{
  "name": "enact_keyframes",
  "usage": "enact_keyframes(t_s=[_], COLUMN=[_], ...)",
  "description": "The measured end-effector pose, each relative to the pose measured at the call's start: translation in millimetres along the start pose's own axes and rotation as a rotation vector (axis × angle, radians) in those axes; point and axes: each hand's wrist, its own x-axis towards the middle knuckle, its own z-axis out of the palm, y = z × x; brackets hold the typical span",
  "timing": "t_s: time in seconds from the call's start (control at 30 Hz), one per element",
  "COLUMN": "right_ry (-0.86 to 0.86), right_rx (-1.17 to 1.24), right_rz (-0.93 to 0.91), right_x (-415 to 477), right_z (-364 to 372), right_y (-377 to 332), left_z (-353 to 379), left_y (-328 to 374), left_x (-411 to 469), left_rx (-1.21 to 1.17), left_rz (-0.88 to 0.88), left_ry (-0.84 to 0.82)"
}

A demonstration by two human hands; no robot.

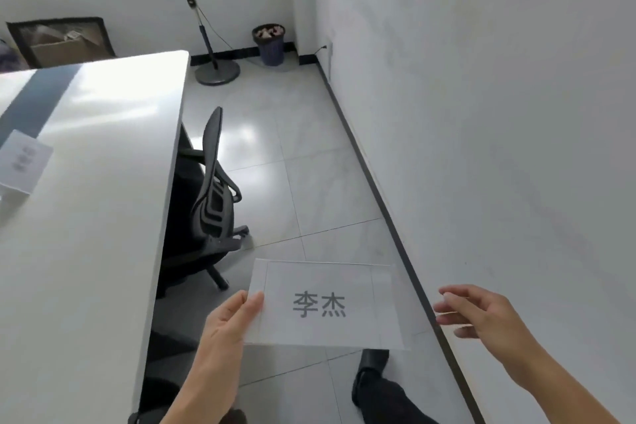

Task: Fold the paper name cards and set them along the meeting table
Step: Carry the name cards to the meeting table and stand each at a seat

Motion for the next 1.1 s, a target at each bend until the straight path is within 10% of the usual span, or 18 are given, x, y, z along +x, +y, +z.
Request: enact_keyframes(t_s=[0.63, 1.1], right_ry=[-0.275, -0.180], right_rx=[-0.122, -0.075], right_rz=[-0.145, -0.045], right_x=[439.4, 701.6], right_z=[74.2, 161.2], right_y=[-284.5, -462.4], left_z=[31.8, 13.2], left_y=[167.1, 390.5], left_x=[381.1, 735.5], left_rx=[-0.162, -0.129], left_rz=[0.049, 0.150], left_ry=[0.365, 0.265])
